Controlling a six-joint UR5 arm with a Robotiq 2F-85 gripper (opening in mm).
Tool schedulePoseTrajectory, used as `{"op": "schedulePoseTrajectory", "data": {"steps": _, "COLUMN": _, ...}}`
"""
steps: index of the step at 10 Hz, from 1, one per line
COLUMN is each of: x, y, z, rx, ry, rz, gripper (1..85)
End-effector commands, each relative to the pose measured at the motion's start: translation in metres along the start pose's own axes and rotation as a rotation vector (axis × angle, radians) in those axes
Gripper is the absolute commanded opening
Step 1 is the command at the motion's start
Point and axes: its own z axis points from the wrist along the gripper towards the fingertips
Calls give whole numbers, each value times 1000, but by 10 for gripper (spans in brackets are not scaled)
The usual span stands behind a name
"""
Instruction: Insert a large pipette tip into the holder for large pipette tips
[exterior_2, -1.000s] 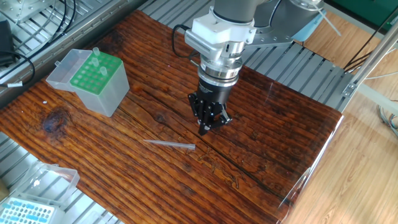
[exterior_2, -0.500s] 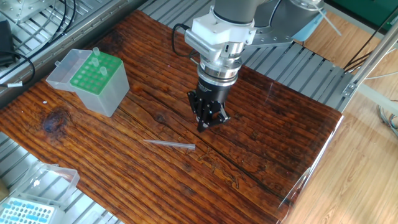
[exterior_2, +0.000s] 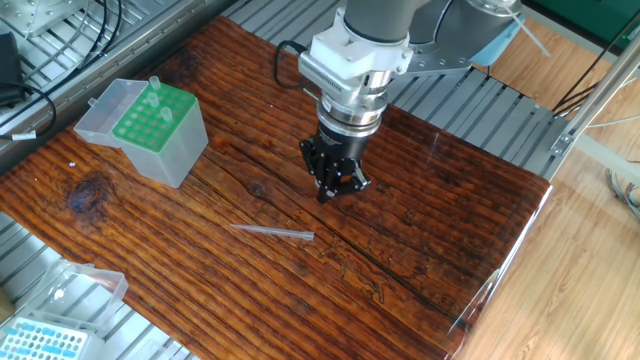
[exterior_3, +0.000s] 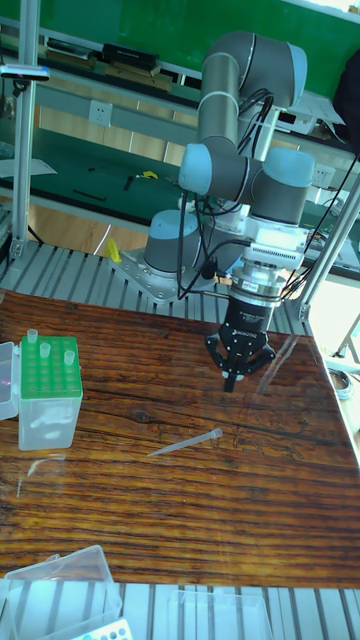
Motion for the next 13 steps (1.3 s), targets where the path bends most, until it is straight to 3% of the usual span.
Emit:
{"op": "schedulePoseTrajectory", "data": {"steps": 1, "x": -29, "y": 16, "z": 9, "rx": -48, "ry": -69, "rz": 24, "gripper": 10}}
{"op": "schedulePoseTrajectory", "data": {"steps": 3, "x": -66, "y": 32, "z": 47, "rx": -56, "ry": -125, "rz": 47, "gripper": 10}}
{"op": "schedulePoseTrajectory", "data": {"steps": 4, "x": -65, "y": 39, "z": 68, "rx": -52, "ry": -91, "rz": 71, "gripper": 10}}
{"op": "schedulePoseTrajectory", "data": {"steps": 5, "x": -65, "y": 39, "z": 79, "rx": -44, "ry": -77, "rz": 82, "gripper": 10}}
{"op": "schedulePoseTrajectory", "data": {"steps": 6, "x": -70, "y": 26, "z": 88, "rx": 1, "ry": -89, "rz": 64, "gripper": 10}}
{"op": "schedulePoseTrajectory", "data": {"steps": 7, "x": -73, "y": 22, "z": 94, "rx": 2, "ry": -109, "rz": 65, "gripper": 10}}
{"op": "schedulePoseTrajectory", "data": {"steps": 8, "x": -70, "y": 21, "z": 93, "rx": 4, "ry": -113, "rz": 76, "gripper": 10}}
{"op": "schedulePoseTrajectory", "data": {"steps": 10, "x": -48, "y": 16, "z": 88, "rx": 32, "ry": -74, "rz": 87, "gripper": 10}}
{"op": "schedulePoseTrajectory", "data": {"steps": 13, "x": -30, "y": 2, "z": 93, "rx": 10, "ry": -64, "rz": 79, "gripper": 10}}
